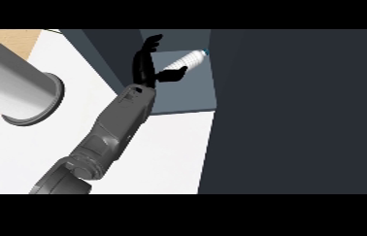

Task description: Pick up the bottled water, place it into the cabinet and close the cabinet

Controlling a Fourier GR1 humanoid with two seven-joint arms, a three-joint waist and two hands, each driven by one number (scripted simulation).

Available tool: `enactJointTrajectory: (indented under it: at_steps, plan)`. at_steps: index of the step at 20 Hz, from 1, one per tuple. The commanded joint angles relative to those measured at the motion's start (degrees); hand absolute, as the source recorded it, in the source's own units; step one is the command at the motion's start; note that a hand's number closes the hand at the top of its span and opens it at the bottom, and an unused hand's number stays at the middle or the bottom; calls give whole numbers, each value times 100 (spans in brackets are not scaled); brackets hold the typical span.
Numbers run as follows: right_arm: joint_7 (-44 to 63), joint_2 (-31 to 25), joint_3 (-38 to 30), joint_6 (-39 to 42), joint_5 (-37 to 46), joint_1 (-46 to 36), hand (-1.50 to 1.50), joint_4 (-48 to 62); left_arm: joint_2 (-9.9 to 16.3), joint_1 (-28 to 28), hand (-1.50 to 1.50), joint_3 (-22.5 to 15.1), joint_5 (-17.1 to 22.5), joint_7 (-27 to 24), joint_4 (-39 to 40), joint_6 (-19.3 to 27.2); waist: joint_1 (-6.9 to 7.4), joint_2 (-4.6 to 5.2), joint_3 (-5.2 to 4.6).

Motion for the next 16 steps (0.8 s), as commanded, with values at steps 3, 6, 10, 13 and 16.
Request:
enactJointTrajectory:
  at_steps: [3,6,10,13,16]
  plan:
    - [-56,-142,218,61,91,311,-150,-385,28,-7,-150,-45,-159,35,359,380,-67,21,-3]
    - [234,0,74,-24,132,-57,-150,-304,138,-8,-150,-16,-173,-9,301,291,73,11,-10]
    - [73,-105,336,10,189,151,-150,-422,4,145,-150,106,-73,-236,194,408,-67,33,-13]
    - [-46,-228,54,43,14,235,-150,-388,-6,277,-150,203,-7,-499,16,1,-8,26,-9]
    - [-203,-205,384,-17,129,442,-150,-475,-25,255,-150,256,37,-772,-215,-401,-23,-8,-10]
